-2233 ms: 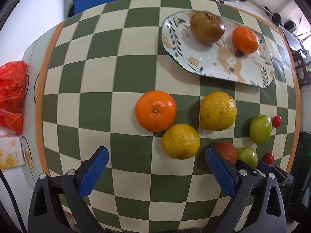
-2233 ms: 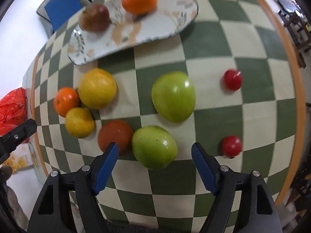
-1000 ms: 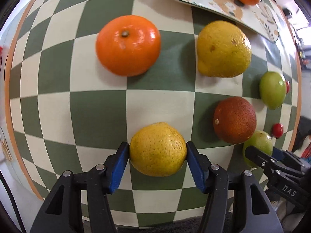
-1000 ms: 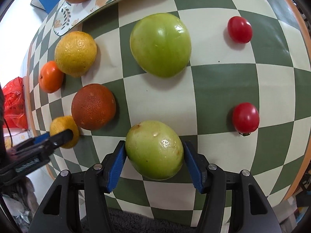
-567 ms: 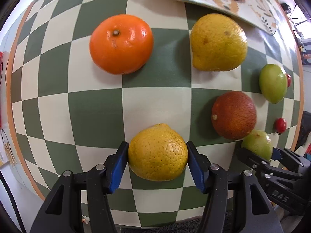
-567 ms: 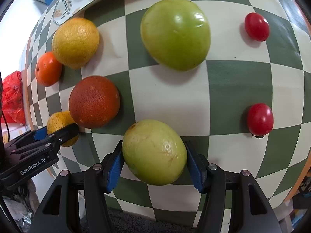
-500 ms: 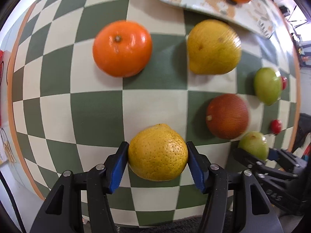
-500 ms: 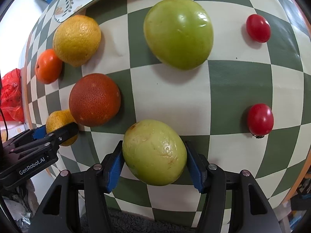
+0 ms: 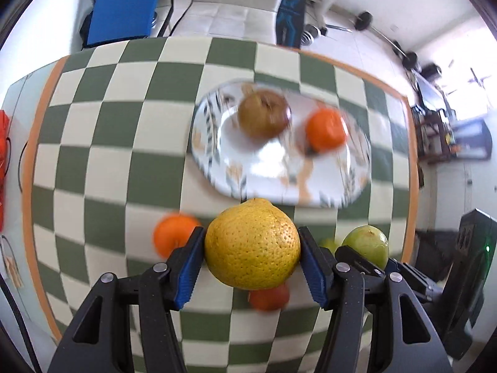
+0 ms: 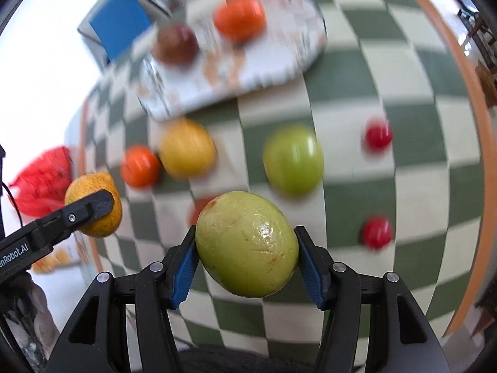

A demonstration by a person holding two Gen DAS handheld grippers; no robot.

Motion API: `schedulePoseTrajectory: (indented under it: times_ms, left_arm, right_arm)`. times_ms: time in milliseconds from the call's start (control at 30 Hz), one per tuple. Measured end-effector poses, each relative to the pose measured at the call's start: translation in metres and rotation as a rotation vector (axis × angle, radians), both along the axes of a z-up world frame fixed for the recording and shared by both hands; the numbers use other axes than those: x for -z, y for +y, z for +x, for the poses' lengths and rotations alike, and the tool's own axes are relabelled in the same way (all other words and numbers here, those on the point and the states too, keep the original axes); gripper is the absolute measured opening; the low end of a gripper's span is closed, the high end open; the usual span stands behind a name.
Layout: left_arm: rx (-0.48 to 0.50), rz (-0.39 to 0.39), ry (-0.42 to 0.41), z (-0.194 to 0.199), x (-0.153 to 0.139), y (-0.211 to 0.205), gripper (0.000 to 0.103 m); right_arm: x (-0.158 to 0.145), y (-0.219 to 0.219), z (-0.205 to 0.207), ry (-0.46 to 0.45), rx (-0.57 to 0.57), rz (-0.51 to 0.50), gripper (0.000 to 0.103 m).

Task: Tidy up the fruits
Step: 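Carry the yellow citrus and green apple onto the plate and open both tools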

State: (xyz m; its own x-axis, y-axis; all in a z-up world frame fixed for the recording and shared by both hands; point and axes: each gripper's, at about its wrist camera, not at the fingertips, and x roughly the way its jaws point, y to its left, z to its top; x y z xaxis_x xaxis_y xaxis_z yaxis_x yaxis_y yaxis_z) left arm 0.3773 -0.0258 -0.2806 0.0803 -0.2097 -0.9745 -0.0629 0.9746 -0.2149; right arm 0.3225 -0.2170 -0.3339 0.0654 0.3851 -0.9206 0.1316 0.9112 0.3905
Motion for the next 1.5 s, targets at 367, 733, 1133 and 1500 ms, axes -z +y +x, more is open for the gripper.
schedulePoseTrajectory:
  times_ms: [367,733,1133,1500]
  left_arm:
    - [-0.138,-0.110,0.193,0.071,0.065,0.009,0.057]
    - [-0.101,-0.071,0.244,0.068,0.072,0.002,0.058]
    - [-0.015,0.138,0.062,0.044,0.037,0.002,0.091]
    - [0.018,0.245,-0.116,-0.001,-0.022,0.007,0.091]
  right_arm:
    - [0.028,0.004,0.129,-0.011,0.017,-0.077,0.062]
    - [0.059,0.009,0.153,0.044,0.003,-0.027,0.062]
    - [0.030,0.000,0.133,-0.011,-0.034,-0.195,0.092]
    - [-0.016,-0.002,0.100,-0.126,-0.049,-0.356,0.093]
